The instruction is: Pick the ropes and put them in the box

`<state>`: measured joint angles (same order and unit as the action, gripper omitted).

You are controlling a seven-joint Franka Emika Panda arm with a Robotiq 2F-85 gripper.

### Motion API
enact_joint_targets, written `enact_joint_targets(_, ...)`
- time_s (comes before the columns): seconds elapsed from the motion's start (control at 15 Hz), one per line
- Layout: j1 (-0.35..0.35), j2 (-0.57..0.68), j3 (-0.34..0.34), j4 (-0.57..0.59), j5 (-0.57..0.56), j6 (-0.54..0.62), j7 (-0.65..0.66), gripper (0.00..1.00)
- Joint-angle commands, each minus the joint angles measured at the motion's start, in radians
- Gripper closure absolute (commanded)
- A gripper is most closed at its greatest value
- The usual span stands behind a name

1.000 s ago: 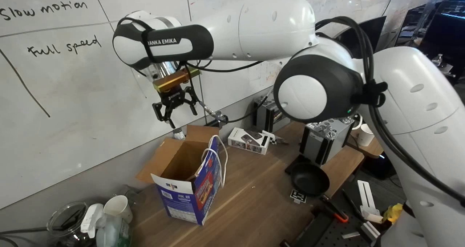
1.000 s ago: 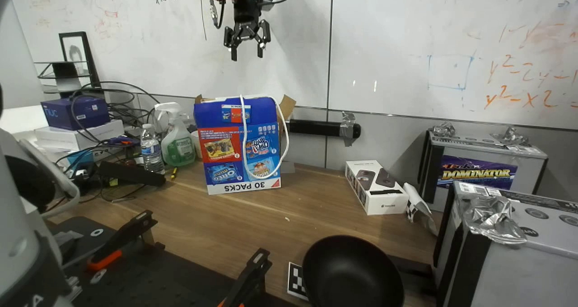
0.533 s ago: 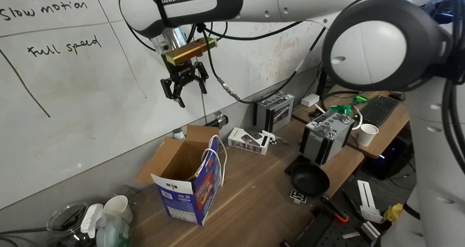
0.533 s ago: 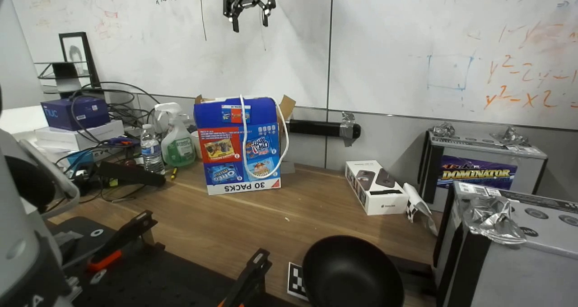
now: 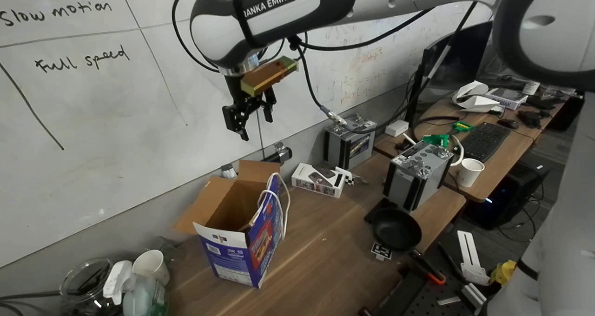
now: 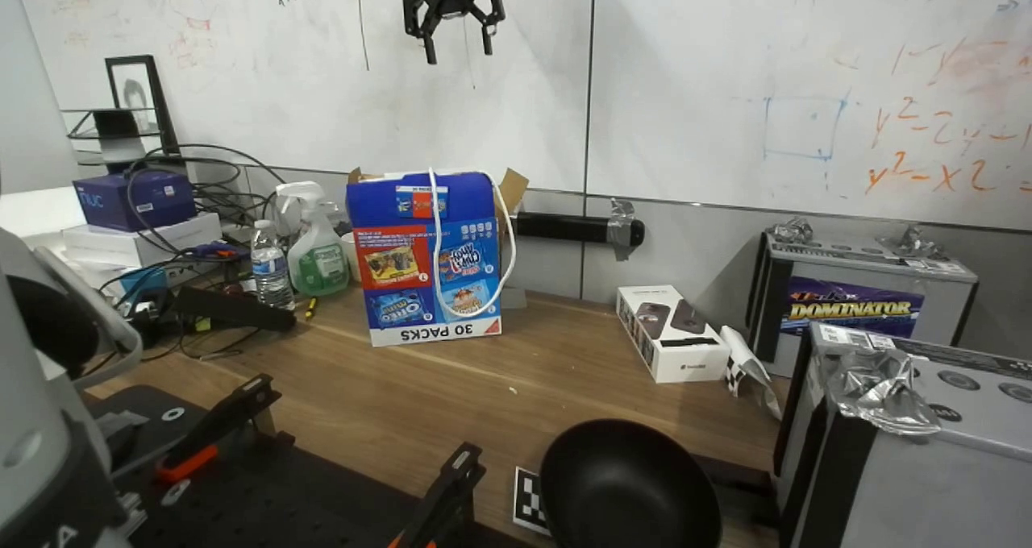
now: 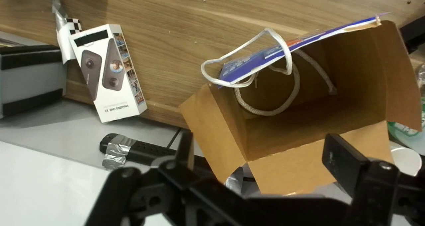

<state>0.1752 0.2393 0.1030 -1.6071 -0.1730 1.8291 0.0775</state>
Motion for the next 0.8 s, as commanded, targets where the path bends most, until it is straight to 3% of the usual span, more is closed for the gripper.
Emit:
enact_joint_targets(0.0,-0.033,-0.113,-0.001,-0.25,0.008,0.221,-0.057,0.0)
enact_joint_targets(0.4,-0.09,-0.233,-0.019,-0.59,0.034,0.498,-0.139,0.0)
enact_joint_targets(0.73,-0.129,-0.325,-0.046,-0.887,0.175,0.736,-0.348,0.0)
